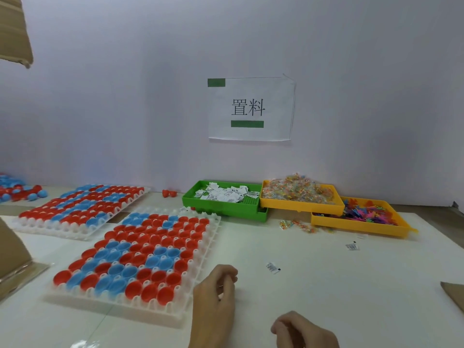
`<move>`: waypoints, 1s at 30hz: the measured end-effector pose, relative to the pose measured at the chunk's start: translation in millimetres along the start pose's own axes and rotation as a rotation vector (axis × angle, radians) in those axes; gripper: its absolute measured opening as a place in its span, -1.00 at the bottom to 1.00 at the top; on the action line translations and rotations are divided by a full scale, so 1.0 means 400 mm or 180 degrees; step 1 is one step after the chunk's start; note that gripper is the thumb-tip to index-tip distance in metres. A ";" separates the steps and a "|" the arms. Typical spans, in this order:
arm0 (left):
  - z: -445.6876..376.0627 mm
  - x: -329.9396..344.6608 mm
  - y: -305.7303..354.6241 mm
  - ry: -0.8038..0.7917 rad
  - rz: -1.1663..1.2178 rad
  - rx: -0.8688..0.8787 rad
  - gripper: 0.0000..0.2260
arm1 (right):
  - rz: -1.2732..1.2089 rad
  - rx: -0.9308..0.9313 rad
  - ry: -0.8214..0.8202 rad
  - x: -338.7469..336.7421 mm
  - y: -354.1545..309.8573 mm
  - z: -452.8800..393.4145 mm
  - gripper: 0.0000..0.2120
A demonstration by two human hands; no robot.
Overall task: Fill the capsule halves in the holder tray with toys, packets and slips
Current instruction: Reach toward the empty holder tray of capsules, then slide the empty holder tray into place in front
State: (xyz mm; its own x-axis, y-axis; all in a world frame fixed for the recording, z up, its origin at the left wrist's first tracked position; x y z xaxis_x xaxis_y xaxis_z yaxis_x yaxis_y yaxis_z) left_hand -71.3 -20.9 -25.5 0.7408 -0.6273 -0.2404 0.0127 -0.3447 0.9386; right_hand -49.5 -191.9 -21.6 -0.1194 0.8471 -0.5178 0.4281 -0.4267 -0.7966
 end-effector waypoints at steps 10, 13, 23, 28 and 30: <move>-0.085 -0.159 0.061 0.1020 -0.0538 0.0275 -0.78 | -0.1006 0.0526 -0.0897 0.133 -0.078 -0.125 -0.87; -0.163 -0.260 0.028 0.1325 -0.1206 -0.0282 -0.75 | -0.1048 0.0644 -0.1195 0.192 -0.103 -0.164 -0.79; -0.323 -0.435 -0.130 0.0283 -0.3416 -0.2159 -0.24 | -0.0432 0.0547 -0.1373 0.333 -0.162 -0.215 -0.76; -0.316 -0.430 -0.126 0.0321 -0.3540 -0.2138 -0.22 | -0.0286 0.0742 -0.1371 0.336 -0.173 -0.216 -0.82; -0.309 -0.426 -0.125 0.0321 -0.3566 -0.2120 -0.24 | -0.0284 0.0785 -0.1390 0.330 -0.174 -0.216 -0.79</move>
State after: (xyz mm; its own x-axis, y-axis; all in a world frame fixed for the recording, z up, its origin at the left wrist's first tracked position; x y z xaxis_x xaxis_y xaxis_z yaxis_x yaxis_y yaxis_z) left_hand -115.2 189.8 -0.8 0.1575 -0.1619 -0.9742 0.9579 -0.2145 0.1905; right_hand -17.7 -22.7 -7.5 -0.5318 0.6946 -0.4845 0.1812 -0.4655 -0.8663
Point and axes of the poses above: each hand's wrist, its own z-axis away from the middle knuckle, its own x-axis out of the palm, y = z × x, the point moved 2 cm from there along -z, towards the middle knuckle, and after that the axes turned 9 degrees about -x, right-handed, at the moved point
